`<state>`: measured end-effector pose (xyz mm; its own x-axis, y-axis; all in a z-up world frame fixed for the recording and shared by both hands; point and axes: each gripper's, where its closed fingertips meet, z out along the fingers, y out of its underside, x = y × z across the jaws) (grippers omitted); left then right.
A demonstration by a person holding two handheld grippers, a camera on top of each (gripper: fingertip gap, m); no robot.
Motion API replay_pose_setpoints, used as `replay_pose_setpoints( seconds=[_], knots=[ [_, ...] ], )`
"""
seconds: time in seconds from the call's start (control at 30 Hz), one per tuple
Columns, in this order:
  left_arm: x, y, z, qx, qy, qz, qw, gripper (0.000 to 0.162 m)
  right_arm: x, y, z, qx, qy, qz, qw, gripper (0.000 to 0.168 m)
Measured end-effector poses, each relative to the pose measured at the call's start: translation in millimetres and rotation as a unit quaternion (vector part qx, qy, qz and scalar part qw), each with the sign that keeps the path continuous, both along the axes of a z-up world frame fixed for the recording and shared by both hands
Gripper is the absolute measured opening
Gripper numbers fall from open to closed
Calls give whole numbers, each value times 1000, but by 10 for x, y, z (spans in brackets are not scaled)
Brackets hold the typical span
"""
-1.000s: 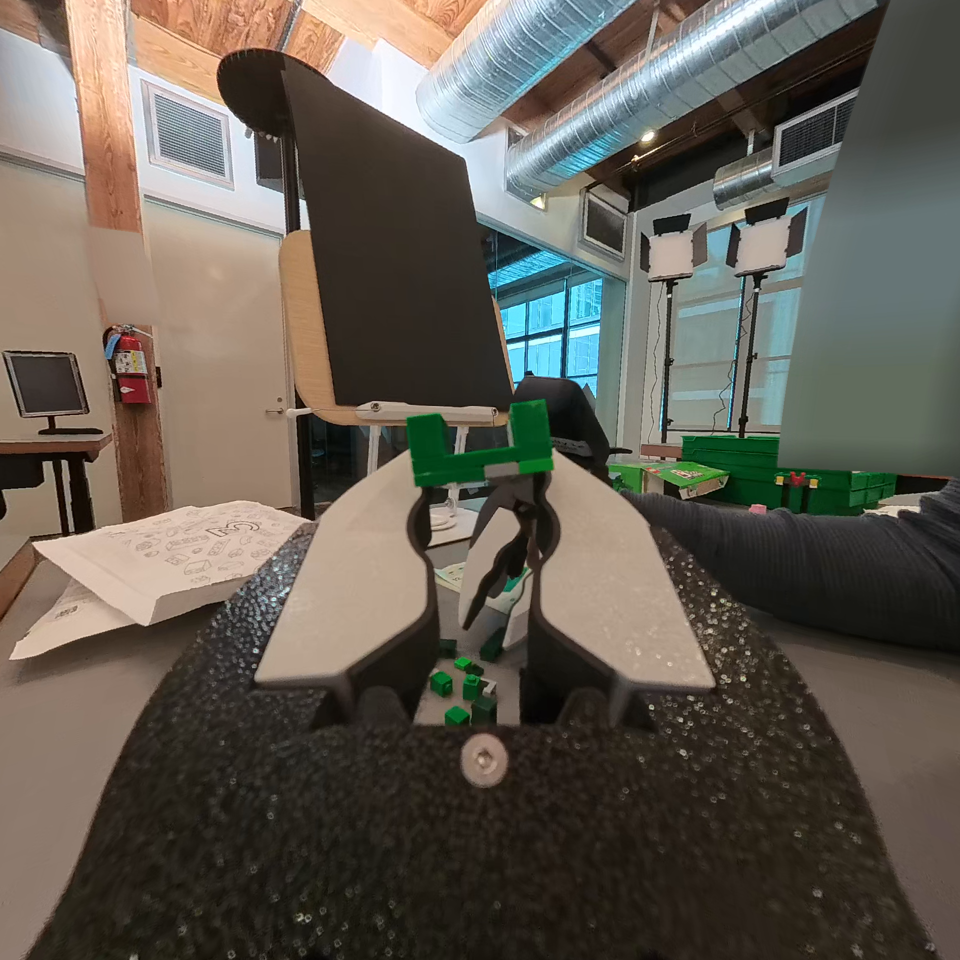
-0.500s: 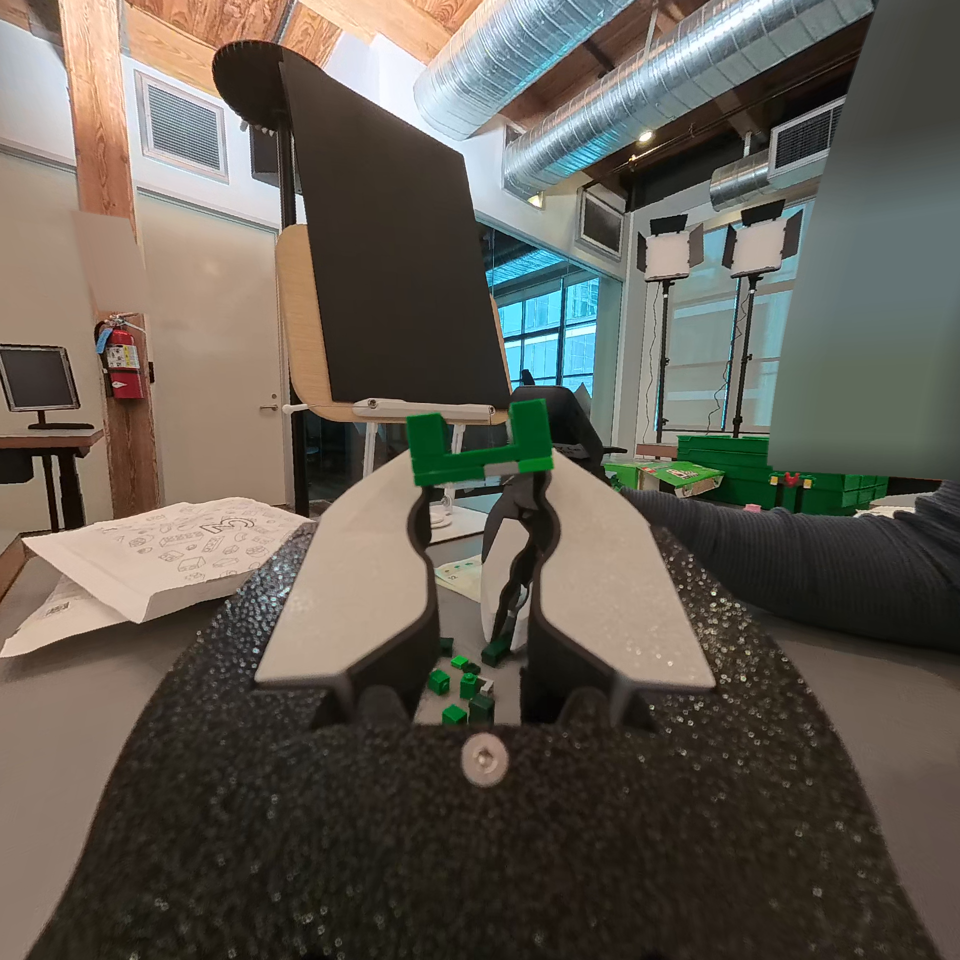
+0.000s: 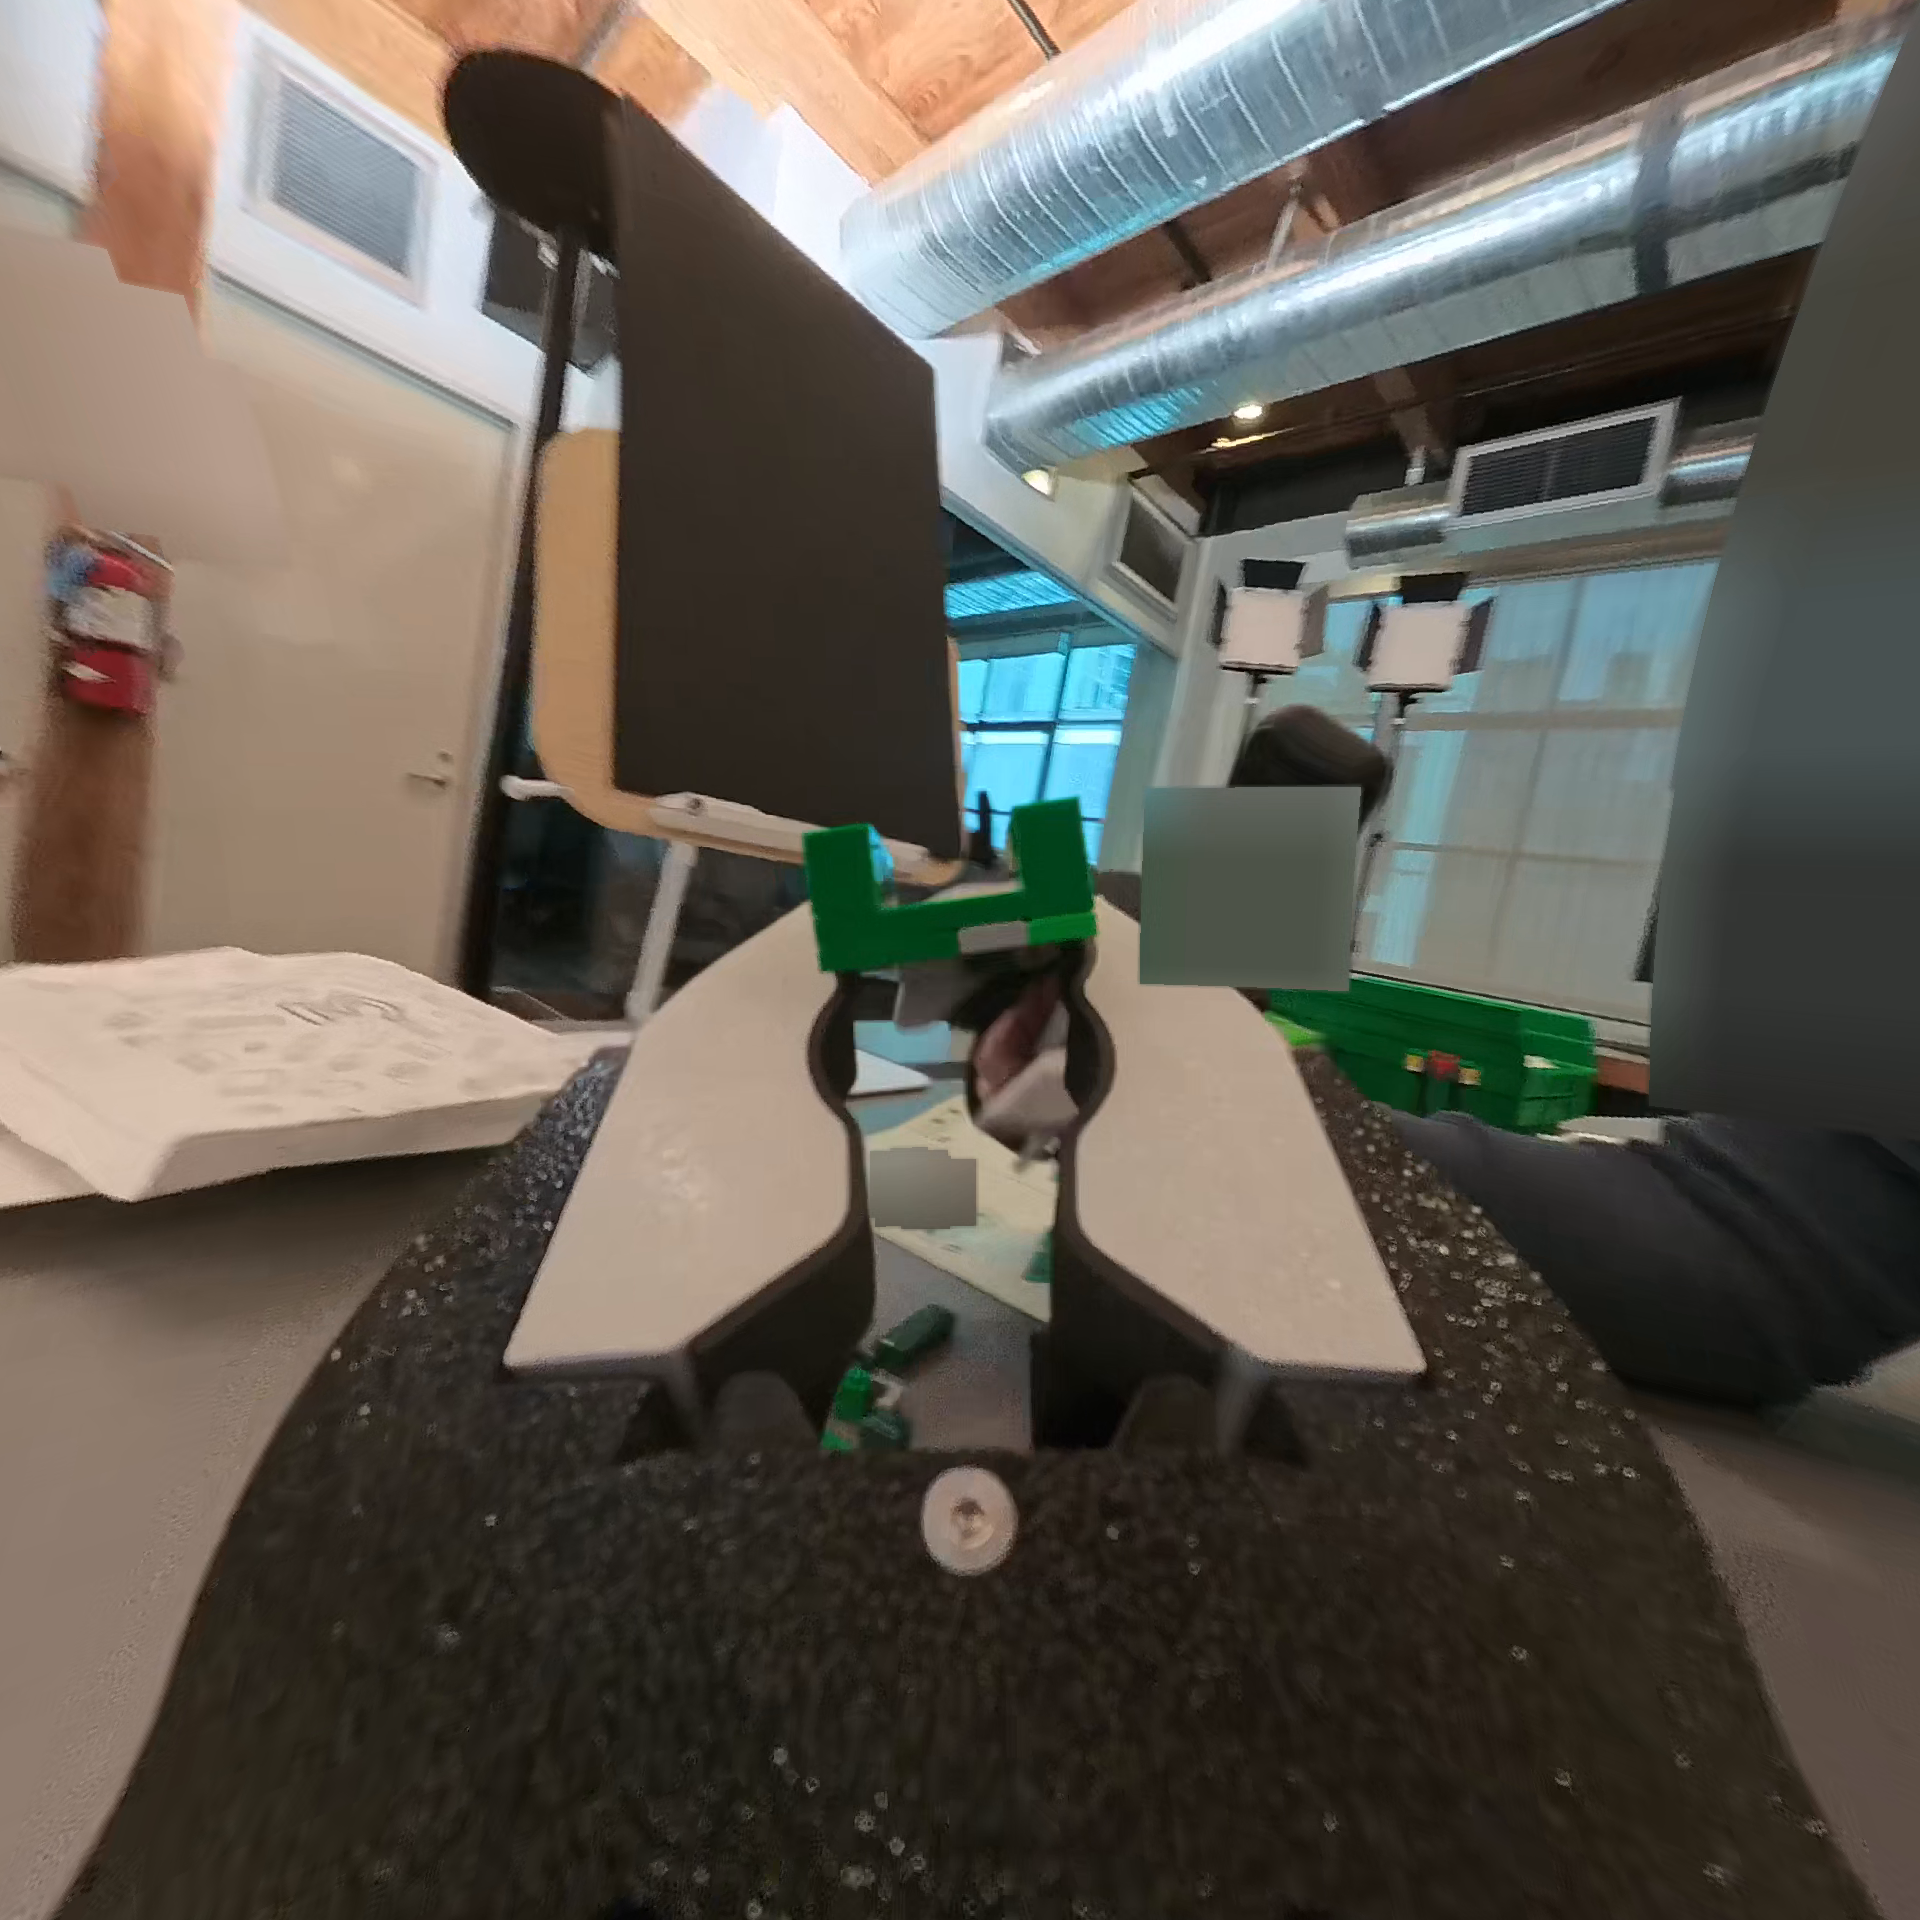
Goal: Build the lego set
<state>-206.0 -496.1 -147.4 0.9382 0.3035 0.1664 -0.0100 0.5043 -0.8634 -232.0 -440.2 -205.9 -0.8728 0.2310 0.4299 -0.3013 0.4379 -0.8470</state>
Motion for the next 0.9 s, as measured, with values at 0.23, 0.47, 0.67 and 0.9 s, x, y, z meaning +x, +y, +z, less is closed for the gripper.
replay_pose_setpoints(
  seconds=[0.23, 0.47, 0.67, 0.9],
  knots=[
    [119, 136, -24, 7, -36, -109, 993, 37, 324, -361, 425, -2, 252, 14, 968, 20],
    [107, 108, 22, 36, -40, -111, 992, 50, 367, -405, 439, 21, 329, 8, 944, 6],
    [-73, -22, 54, 44, -46, -17, 998, 91, 245, -261, 531, 16, 300, -25, 953, 7],
    [-165, -171, 71, -9, 16, 137, 990, 91, -8, 31, 679, -40, 159, -89, 982, 6]
  ],
)
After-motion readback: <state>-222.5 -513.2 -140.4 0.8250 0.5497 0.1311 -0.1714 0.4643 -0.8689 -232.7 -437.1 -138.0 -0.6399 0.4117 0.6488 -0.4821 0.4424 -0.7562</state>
